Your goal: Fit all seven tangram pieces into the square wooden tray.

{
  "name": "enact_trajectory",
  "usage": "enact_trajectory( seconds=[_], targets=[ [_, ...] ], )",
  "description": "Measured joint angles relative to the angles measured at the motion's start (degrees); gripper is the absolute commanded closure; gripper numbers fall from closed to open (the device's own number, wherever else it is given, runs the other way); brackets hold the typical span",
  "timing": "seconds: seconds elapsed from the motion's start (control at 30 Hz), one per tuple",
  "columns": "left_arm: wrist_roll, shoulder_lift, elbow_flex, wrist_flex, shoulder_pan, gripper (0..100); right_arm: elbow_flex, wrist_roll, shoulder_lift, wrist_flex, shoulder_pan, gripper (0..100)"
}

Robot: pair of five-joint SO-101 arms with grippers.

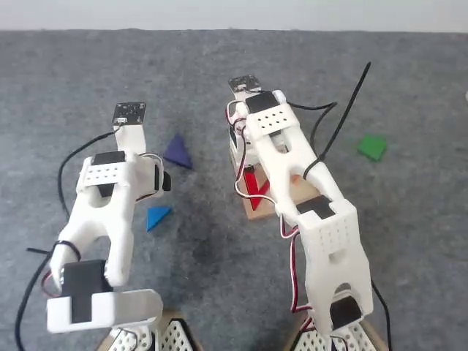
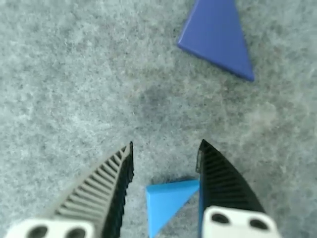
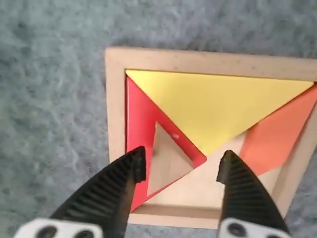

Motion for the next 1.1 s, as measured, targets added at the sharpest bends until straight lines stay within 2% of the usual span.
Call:
enact_trajectory(
  seconds=[0.7, 0.9, 1.1],
  targets=[
    [0.00, 0.00, 0.00, 0.00, 0.00, 79, -0.97, 1.23, 3.78, 3.69, 0.00, 75.7],
    [0.00, 0.00, 0.00, 0.00, 0.00, 79, -4.57, 9.49, 4.04, 5.01, 0.09, 75.8],
    [0.00, 0.00, 0.00, 0.00, 0.00, 79, -9.67, 27.52, 4.75, 8.26, 0.97, 75.8]
  ],
)
